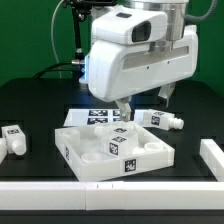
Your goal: Assemble square table
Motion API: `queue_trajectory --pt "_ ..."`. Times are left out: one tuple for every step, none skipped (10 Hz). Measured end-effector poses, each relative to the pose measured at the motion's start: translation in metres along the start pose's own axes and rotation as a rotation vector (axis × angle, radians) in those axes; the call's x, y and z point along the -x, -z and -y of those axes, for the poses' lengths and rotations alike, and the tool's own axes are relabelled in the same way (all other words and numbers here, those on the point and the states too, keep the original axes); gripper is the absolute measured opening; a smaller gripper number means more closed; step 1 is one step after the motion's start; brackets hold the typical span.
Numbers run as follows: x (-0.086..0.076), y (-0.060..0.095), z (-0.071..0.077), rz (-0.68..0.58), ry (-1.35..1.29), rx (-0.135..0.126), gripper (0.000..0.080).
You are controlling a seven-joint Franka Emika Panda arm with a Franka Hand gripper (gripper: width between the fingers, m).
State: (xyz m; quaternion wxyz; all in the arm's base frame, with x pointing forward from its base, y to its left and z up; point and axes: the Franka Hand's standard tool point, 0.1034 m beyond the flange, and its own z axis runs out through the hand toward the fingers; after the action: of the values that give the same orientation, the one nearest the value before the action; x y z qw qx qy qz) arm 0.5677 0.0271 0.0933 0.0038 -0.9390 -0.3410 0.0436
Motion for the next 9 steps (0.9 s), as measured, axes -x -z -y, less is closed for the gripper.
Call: queue_trajectory --pt "0.0 -0.001 0.0 0.003 0.0 -0.002 0.0649" --pt "0.001 -0.001 0.001 0.004 0.0 -0.003 0.0649" --pt "0.001 -0.001 0.001 0.006 0.0 -0.004 0.0649" --pt "0.001 -0.001 0.001 0.006 0.001 -0.004 0.0649" --pt "-0.001 -0.003 0.001 -0.013 0.002 0.01 0.0649" --pt "0.001 -0.008 0.003 -0.038 0.004 0.025 0.0649" --pt "0.009 -0.014 0.0 -0.033 0.017 0.024 0.0649" --pt "0.012 -0.017 -0.006 -0.052 0.046 0.044 0.0649" --pt "0.016 -0.023 -0.009 -0.084 0.081 0.071 0.0649"
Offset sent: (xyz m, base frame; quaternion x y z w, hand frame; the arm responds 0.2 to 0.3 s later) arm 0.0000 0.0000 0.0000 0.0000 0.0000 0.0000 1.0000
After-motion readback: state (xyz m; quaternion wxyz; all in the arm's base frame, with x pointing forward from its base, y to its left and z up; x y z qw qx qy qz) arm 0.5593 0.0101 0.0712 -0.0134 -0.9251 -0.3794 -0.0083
